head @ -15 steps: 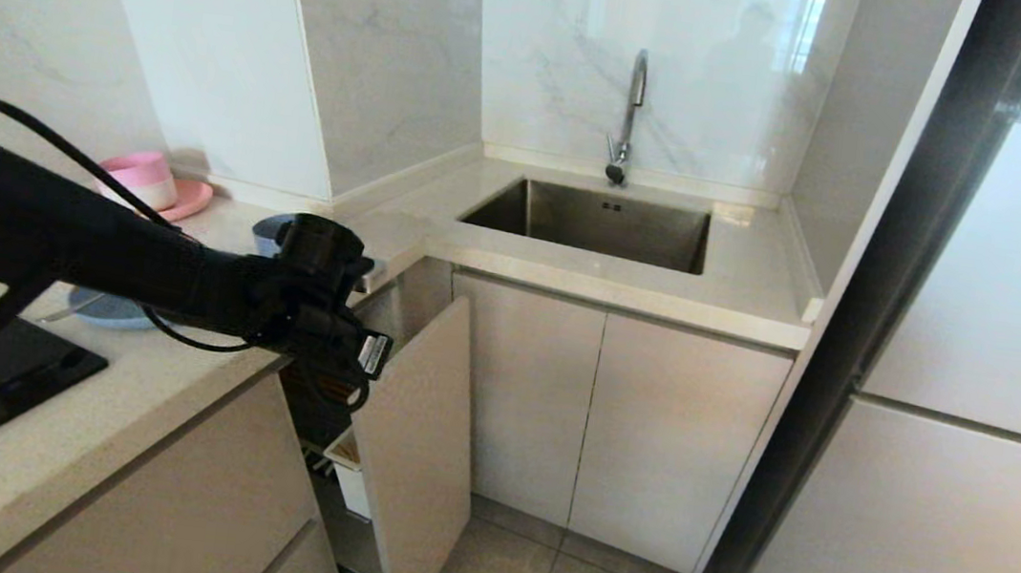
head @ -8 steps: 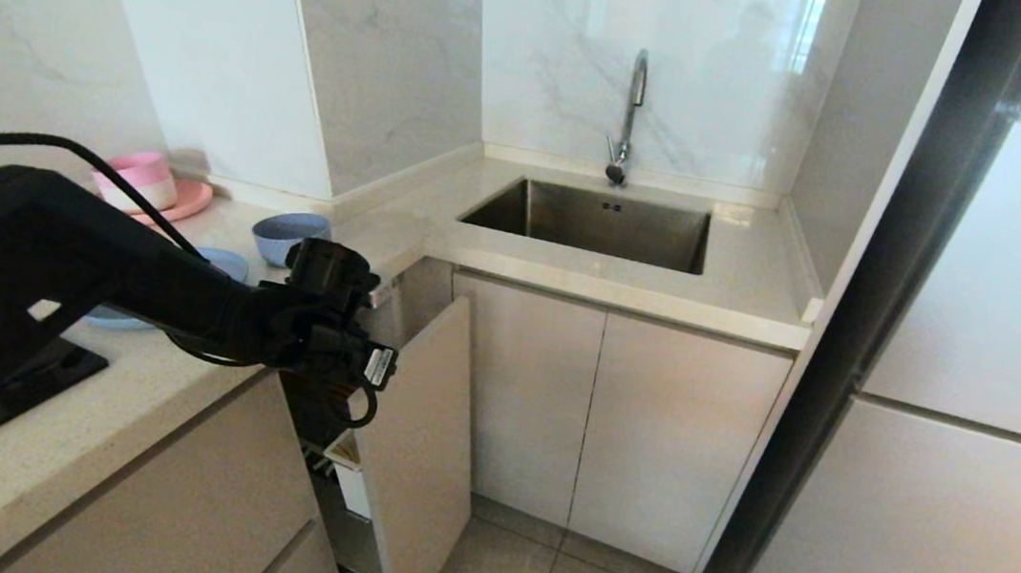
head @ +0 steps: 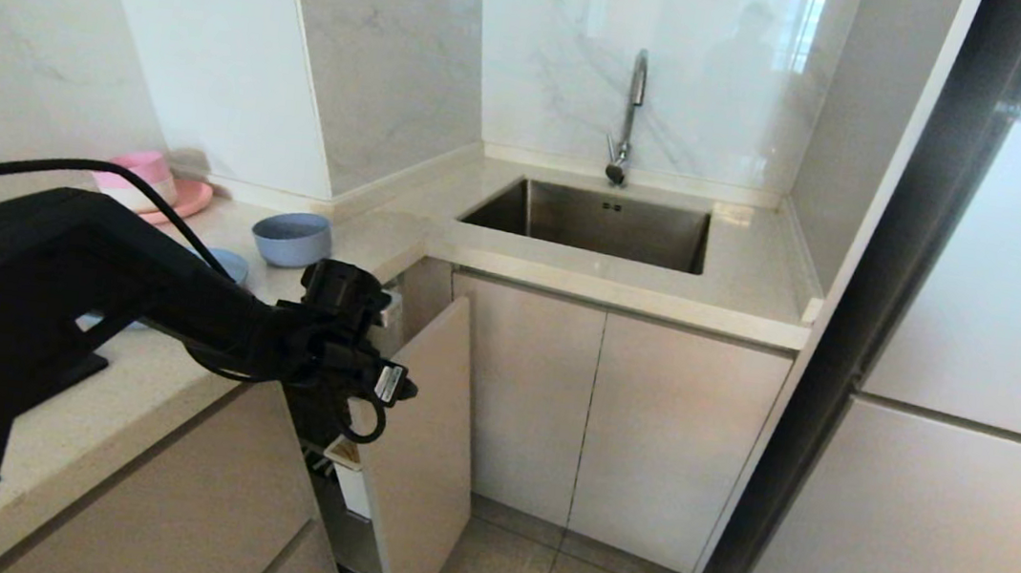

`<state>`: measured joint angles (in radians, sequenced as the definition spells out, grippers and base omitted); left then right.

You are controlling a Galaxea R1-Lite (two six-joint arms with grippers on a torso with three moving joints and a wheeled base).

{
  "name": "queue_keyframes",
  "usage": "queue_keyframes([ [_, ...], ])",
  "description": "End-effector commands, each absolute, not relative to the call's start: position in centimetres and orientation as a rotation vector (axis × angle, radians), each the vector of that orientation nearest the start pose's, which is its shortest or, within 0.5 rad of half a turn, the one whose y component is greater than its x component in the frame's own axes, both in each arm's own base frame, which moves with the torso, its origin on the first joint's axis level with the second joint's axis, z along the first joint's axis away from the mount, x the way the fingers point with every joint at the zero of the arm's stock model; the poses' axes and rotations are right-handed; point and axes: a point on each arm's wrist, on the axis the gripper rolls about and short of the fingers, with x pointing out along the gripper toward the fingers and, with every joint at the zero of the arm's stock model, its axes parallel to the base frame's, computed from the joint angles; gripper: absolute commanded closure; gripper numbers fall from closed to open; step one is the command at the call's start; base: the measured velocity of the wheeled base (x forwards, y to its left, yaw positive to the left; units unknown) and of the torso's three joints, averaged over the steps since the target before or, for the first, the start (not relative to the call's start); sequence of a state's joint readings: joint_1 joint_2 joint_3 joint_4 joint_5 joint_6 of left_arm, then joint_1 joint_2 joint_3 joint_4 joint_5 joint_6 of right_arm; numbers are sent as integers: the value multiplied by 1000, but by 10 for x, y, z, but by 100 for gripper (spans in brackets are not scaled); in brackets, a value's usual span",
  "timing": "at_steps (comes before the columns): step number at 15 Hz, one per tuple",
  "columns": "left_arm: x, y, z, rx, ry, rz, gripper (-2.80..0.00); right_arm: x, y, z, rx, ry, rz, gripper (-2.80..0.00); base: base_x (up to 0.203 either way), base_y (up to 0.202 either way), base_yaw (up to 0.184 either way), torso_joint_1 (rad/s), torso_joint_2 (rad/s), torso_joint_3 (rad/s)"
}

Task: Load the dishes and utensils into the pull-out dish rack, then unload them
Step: Open the cupboard

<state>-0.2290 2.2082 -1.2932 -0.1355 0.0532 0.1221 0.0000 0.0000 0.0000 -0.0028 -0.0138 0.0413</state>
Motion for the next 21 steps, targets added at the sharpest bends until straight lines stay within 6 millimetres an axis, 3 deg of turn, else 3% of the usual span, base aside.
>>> queue_keyframes([
  [1,408,-97,69,230,780,-220,-280,-23,0,76,41,-2,-14,0,0,0,0,0,0,0],
  [10,398,-119,60,203,820,-297,-280,-23,0,76,41,-2,-14,0,0,0,0,0,0,0],
  [14,386,-138,58,189,838,-342,-280,-23,0,76,41,-2,-14,0,0,0,0,0,0,0],
  [21,362,-169,71,112,838,-424,-280,-23,0,76,41,-2,-14,0,0,0,0,0,0,0],
])
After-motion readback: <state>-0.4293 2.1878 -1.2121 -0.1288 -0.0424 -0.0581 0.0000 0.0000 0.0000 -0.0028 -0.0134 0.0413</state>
